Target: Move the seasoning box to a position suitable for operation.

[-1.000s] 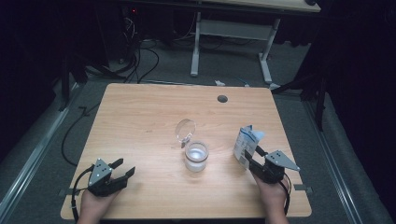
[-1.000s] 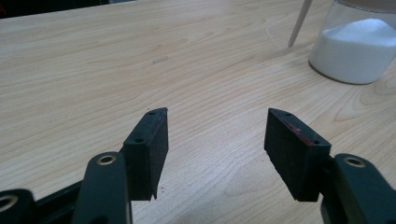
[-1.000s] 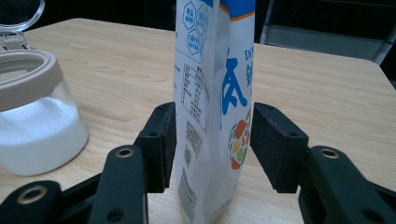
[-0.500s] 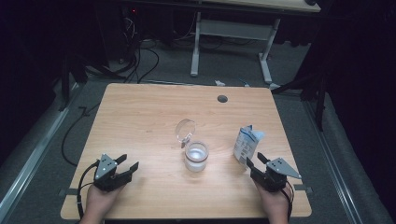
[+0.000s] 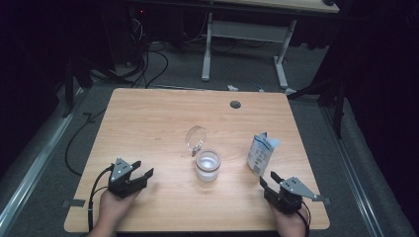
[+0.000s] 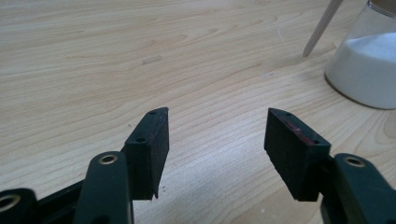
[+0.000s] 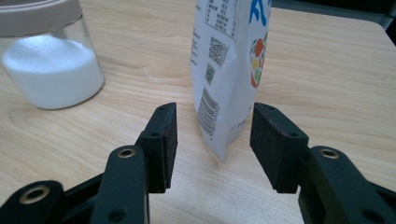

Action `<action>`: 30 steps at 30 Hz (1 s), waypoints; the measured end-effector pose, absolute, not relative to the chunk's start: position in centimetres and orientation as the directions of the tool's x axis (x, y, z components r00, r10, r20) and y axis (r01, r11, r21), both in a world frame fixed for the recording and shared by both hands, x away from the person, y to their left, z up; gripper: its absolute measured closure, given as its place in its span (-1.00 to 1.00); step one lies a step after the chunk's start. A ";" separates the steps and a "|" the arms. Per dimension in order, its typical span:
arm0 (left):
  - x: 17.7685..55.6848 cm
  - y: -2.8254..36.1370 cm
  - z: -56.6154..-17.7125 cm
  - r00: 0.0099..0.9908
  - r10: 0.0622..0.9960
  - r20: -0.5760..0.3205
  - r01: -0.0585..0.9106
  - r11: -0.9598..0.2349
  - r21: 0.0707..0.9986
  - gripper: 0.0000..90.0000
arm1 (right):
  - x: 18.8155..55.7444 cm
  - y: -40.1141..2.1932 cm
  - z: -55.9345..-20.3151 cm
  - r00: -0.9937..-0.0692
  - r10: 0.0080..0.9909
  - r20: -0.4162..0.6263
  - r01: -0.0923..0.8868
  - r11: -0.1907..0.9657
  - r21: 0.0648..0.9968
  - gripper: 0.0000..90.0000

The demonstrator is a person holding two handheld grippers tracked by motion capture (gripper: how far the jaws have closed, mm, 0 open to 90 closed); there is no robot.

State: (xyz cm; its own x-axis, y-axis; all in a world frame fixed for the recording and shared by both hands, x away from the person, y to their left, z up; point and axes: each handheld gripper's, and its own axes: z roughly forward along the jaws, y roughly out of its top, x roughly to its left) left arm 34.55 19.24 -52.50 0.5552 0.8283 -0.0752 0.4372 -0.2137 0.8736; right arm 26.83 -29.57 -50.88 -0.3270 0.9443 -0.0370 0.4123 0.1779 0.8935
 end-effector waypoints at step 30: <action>32.7 20.9 -52.6 0.559 0.827 -0.053 0.416 -0.224 0.881 -0.15 | 28.8 -25.6 -50.7 -0.441 0.896 -0.054 0.395 0.247 0.885 0.31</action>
